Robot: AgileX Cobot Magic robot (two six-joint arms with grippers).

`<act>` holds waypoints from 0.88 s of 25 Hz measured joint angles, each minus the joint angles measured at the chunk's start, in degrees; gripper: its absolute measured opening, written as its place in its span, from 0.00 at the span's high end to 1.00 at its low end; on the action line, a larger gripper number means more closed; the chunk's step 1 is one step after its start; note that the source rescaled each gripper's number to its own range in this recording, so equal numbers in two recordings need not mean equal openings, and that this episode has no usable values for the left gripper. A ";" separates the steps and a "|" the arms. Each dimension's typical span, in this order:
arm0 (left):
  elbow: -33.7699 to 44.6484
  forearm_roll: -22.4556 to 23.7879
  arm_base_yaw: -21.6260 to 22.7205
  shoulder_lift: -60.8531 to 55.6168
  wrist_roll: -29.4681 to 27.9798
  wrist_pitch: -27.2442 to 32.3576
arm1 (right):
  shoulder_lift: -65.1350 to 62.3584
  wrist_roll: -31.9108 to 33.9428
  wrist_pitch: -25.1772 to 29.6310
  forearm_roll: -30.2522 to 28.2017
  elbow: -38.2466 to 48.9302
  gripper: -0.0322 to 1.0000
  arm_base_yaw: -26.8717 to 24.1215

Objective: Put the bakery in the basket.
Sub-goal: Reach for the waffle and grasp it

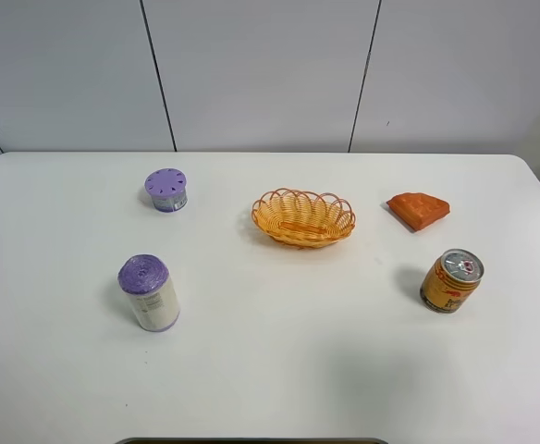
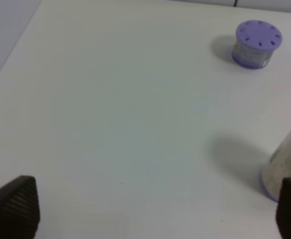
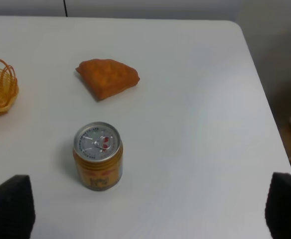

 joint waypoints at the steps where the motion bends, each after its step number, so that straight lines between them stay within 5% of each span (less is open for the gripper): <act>1: 0.00 0.00 0.00 0.00 0.00 0.00 | 2.51 -0.62 -0.41 0.00 -0.71 0.15 0.00; 22: 0.00 0.00 0.00 0.00 0.00 0.00 | 45.93 -16.30 -7.09 -1.18 -8.89 0.15 0.00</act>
